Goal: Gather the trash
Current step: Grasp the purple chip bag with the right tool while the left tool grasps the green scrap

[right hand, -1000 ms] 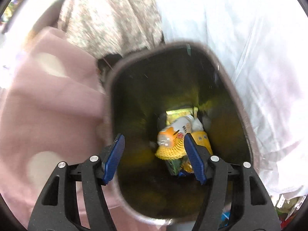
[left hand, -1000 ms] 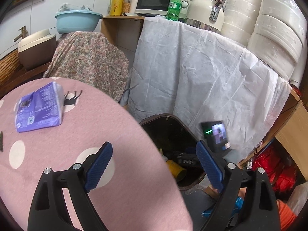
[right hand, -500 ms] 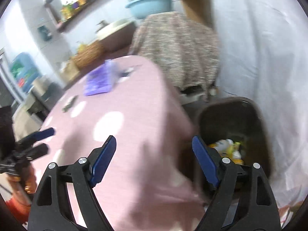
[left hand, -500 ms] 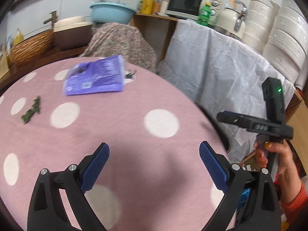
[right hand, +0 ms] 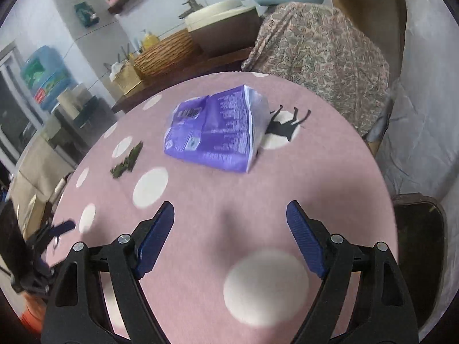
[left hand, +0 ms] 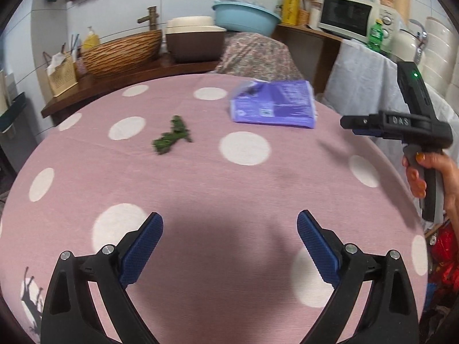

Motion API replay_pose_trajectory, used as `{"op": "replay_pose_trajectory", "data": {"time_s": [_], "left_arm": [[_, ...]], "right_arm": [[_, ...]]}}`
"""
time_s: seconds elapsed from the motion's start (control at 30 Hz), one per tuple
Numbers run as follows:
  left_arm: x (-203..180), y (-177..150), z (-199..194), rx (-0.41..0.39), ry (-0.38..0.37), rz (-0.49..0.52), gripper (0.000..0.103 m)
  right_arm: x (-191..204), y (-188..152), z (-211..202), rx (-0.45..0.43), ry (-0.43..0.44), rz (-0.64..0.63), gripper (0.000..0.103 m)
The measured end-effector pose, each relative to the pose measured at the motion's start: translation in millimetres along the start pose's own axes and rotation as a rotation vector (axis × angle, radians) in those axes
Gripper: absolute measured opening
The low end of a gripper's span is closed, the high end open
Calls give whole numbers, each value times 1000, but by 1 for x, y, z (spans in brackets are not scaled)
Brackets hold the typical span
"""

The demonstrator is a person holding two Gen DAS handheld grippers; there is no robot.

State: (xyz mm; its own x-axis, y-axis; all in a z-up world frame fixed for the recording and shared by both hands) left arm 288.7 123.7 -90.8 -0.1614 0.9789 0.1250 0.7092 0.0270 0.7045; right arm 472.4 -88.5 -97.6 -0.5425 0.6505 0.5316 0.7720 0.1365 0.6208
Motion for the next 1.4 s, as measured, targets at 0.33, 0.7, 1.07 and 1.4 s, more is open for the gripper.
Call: {"op": "replay_pose_trajectory", "data": {"time_s": [0.33, 0.7, 1.07, 1.4], "left_arm": [[44, 20, 19, 4, 39, -28, 93], [54, 51, 54, 1, 49, 5, 94], [30, 83, 102, 29, 119, 62, 90], [15, 88, 132, 91, 192, 101, 51]], "right_arm": [[-29, 60, 58, -39, -16, 147, 68], [-30, 62, 71, -67, 79, 190, 18], [-2, 46, 15, -125, 128, 113, 12], [5, 23, -37, -180, 111, 50, 12]]}}
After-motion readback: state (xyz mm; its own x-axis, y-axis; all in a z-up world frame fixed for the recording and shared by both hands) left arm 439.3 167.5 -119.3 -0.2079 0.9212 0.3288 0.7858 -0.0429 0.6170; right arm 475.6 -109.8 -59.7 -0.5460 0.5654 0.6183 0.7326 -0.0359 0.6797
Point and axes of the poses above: each gripper's, at about its wrist camera, not at the fingertips, and z roughly the way its jaws point, x to its left, y to its top, the point moved 7 cm from there along z, roughly the way its jaws point, and after that the axes turned 14 degrees about y, right-handed, at the moved point
